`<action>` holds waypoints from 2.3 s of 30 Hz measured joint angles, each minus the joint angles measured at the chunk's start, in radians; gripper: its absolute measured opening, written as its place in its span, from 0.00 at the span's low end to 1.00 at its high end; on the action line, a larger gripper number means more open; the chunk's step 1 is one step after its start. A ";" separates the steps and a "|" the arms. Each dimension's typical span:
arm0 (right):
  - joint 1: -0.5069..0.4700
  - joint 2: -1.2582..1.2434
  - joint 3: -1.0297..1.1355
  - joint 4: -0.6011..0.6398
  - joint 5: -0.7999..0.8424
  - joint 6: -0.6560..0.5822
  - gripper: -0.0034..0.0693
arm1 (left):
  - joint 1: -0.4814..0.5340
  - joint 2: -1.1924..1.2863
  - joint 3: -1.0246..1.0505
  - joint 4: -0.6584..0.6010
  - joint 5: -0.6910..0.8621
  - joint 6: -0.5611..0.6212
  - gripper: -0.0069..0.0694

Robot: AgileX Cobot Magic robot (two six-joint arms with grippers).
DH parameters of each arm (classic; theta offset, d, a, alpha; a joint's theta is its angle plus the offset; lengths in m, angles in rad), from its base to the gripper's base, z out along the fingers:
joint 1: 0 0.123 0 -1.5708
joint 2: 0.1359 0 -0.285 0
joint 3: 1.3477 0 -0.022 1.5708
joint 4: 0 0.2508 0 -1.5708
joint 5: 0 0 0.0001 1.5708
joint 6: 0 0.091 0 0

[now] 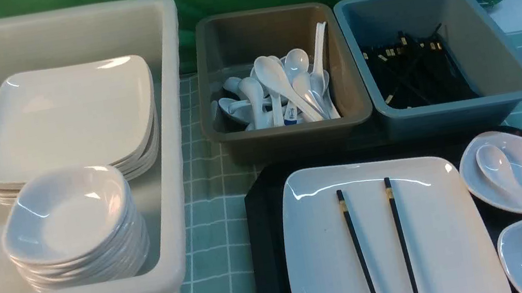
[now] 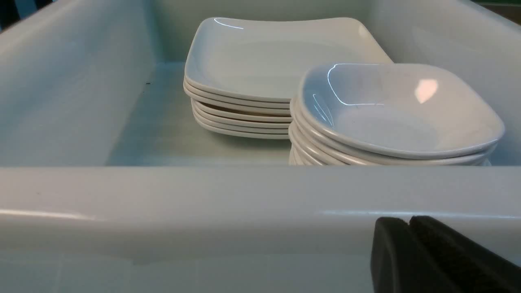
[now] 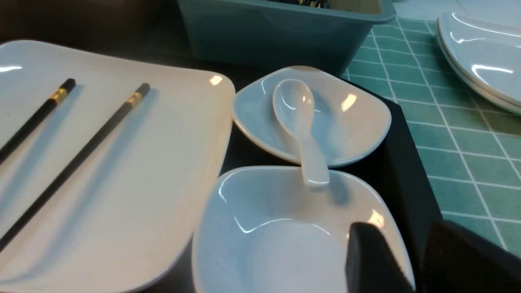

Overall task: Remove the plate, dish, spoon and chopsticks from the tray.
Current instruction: Use the right arm to grab a pair of chopsticks from the plate

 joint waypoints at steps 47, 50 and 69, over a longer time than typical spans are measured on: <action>0.000 0.000 0.000 0.189 -0.518 0.538 0.38 | 0.000 0.332 -0.829 0.109 0.002 -0.804 0.11; 0.000 0.000 -0.022 0.191 -0.521 0.606 0.36 | 0.000 0.532 -1.083 0.052 0.378 -0.558 0.11; 0.232 0.782 -0.929 0.195 0.787 0.136 0.07 | -0.518 1.215 -1.223 -0.021 0.870 -0.394 0.09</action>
